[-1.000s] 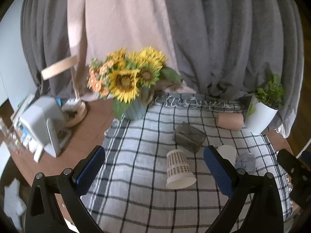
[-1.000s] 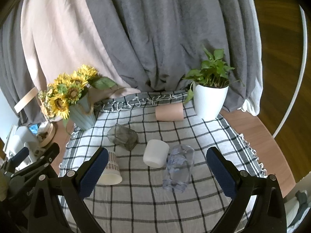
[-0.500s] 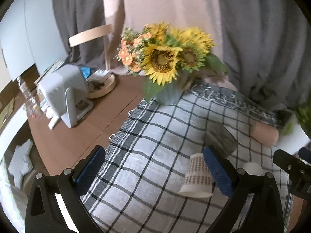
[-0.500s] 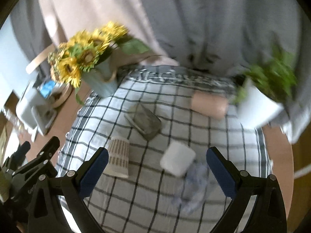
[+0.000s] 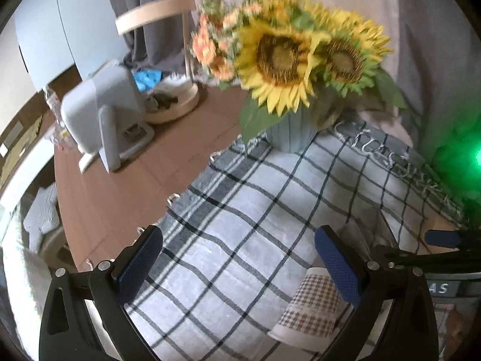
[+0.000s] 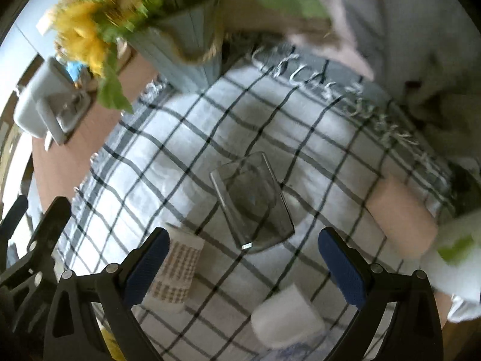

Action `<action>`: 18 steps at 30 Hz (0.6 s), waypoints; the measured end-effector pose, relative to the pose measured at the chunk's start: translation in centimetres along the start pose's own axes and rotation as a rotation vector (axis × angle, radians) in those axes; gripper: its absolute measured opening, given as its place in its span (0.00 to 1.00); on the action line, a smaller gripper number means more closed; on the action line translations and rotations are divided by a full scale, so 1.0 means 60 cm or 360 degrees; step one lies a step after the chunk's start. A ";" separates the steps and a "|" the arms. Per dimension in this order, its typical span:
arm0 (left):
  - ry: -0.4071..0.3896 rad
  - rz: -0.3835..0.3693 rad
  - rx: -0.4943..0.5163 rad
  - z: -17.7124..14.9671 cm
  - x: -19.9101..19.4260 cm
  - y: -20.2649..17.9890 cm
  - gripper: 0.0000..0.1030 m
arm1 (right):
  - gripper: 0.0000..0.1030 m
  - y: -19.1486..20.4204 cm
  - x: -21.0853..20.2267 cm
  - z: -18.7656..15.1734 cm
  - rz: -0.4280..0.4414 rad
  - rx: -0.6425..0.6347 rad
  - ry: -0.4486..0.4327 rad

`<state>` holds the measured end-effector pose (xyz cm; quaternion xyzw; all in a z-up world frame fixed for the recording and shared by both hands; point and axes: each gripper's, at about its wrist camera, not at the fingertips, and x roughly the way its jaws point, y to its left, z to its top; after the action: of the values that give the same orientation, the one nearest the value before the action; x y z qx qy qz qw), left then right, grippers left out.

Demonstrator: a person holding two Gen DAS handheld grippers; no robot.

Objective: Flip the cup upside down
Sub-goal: 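Reach the right gripper to the clear glass tumbler and grasp it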

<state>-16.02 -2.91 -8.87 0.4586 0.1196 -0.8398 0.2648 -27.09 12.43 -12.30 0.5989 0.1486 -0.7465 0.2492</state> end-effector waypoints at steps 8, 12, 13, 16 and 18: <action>0.0140 0.0084 0.0026 0.002 0.059 -0.027 1.00 | 0.94 -0.014 0.091 0.037 0.0001 -0.0091 0.0273; 0.0191 0.0107 0.0050 0.002 0.081 -0.036 1.00 | 0.91 -0.022 0.129 0.043 0.0030 -0.0092 0.0363; 0.0201 0.0114 0.0052 0.001 0.085 -0.036 1.00 | 0.91 -0.024 0.137 0.043 0.0031 -0.0088 0.0381; 0.0234 0.0129 0.0057 0.001 0.100 -0.037 1.00 | 0.81 -0.028 0.158 0.045 0.0035 -0.0079 0.0421; 0.0249 0.0131 0.0060 0.000 0.107 -0.038 1.00 | 0.79 -0.030 0.169 0.046 0.0037 -0.0076 0.0442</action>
<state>-20.09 -3.19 -14.31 0.5321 0.1051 -0.7921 0.2801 -31.94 10.55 -21.58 0.6921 0.1923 -0.6496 0.2491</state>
